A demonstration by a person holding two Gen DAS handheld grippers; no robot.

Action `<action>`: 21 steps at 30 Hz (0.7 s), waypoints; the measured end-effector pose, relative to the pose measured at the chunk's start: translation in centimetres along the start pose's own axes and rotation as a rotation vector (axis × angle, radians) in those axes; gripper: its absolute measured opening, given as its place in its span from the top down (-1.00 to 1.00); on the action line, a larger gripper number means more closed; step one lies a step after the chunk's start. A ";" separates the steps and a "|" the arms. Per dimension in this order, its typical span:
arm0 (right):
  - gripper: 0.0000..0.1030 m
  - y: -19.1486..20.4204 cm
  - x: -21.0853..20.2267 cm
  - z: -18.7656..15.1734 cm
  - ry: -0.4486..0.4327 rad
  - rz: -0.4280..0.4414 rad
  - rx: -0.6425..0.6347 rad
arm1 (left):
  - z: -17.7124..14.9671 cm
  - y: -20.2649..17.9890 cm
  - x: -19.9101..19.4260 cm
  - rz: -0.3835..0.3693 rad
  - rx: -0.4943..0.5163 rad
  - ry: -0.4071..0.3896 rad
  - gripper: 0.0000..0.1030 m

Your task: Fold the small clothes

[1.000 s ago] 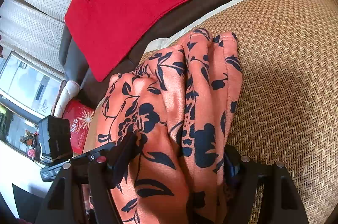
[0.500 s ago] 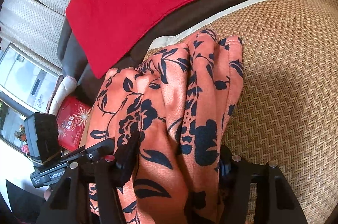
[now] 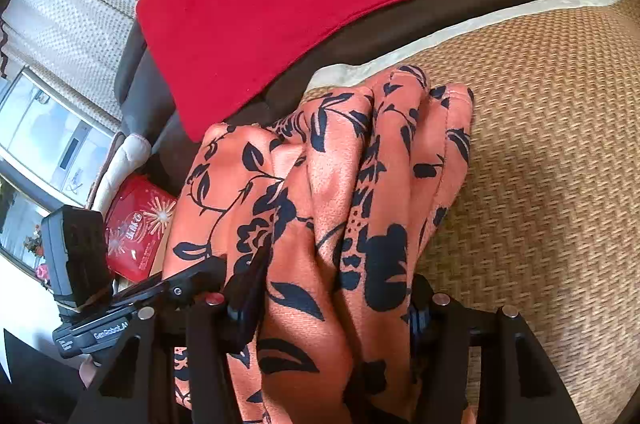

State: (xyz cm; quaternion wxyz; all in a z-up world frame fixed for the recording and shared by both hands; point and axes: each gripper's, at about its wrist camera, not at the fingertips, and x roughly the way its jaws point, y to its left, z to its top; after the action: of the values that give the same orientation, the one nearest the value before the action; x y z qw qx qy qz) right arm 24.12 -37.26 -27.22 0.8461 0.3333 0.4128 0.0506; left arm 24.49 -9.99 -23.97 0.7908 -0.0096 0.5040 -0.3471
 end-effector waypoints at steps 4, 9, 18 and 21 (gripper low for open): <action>-0.13 0.7 0.6 -0.1 0.005 0.007 -0.006 | -0.5 -0.1 -0.4 0.010 -0.017 -0.005 -0.28; -0.13 1.6 1.3 -0.1 0.007 0.021 -0.015 | -1.0 -0.5 -0.9 0.023 -0.035 -0.014 -0.28; -0.11 3.4 2.1 -0.2 0.013 0.042 -0.043 | -1.2 -1.3 -0.2 0.051 -0.065 -0.021 -0.28; -0.11 3.7 2.5 -0.3 0.020 0.042 -0.044 | -1.0 -1.9 0.2 0.056 -0.067 -0.017 -0.28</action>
State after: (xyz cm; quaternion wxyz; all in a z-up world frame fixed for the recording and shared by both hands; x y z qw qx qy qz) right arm 26.27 -33.34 -26.80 0.8477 0.3228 0.4131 0.0806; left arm 22.68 -11.19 -23.91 0.8037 -0.0250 0.5089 -0.3074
